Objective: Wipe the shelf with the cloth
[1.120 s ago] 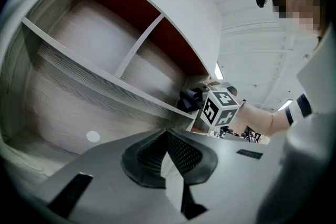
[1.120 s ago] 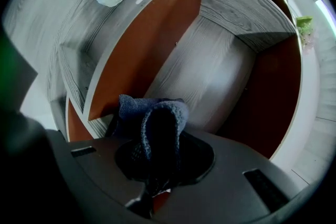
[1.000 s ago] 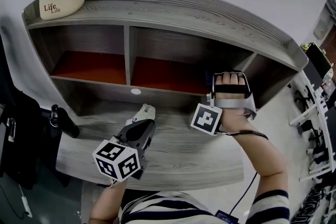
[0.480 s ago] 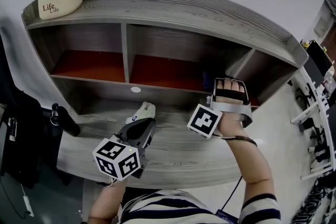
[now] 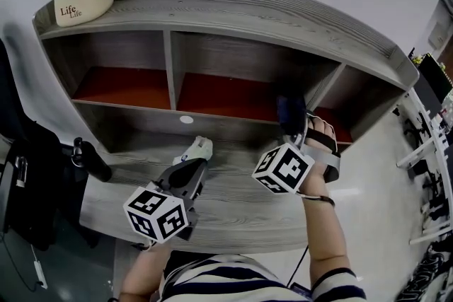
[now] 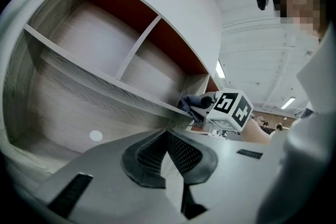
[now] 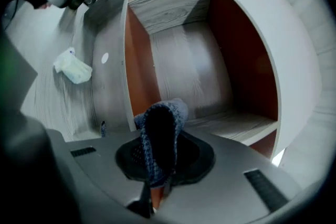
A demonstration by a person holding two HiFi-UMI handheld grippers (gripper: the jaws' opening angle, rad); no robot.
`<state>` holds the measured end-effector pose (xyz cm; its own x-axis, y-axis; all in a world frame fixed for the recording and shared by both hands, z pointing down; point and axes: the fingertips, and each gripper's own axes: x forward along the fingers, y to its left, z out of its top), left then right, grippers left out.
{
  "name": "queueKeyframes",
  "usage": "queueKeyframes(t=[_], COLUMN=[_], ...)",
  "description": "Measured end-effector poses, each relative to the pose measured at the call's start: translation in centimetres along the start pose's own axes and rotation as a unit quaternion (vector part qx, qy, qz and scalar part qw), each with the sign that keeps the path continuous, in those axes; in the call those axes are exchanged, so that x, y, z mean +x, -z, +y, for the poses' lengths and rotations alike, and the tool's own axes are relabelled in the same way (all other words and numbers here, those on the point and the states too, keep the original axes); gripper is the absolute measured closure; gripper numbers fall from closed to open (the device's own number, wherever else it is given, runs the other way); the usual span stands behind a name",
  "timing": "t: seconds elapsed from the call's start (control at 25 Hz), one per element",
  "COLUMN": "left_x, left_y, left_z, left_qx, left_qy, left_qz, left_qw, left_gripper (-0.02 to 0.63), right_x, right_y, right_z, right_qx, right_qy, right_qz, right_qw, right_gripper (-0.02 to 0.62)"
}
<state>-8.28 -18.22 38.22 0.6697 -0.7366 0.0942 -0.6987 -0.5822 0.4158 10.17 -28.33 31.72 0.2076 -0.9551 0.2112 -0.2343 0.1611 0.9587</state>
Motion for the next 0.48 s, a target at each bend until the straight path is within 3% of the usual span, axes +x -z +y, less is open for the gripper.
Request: queueKeyframes(t=[0.24,0.48], left_x=[-0.3,-0.4], left_y=[-0.5,-1.1], left_z=[0.2,0.1], left_qx=[-0.001,-0.002], left_qy=[-0.009,-0.012], left_qz=[-0.009,-0.02], left_qw=[0.9999,0.9997], left_gripper=[0.589,0.589], right_x=[-1.7,-4.4], right_y=[0.1,0.1], right_z=[-1.0,-0.5], right_qx=[0.163,0.309], right_qy=[0.026,-0.007], right_qz=[-0.083,-0.145], right_qw=[0.983,0.94], right_gripper=[0.551,0.551])
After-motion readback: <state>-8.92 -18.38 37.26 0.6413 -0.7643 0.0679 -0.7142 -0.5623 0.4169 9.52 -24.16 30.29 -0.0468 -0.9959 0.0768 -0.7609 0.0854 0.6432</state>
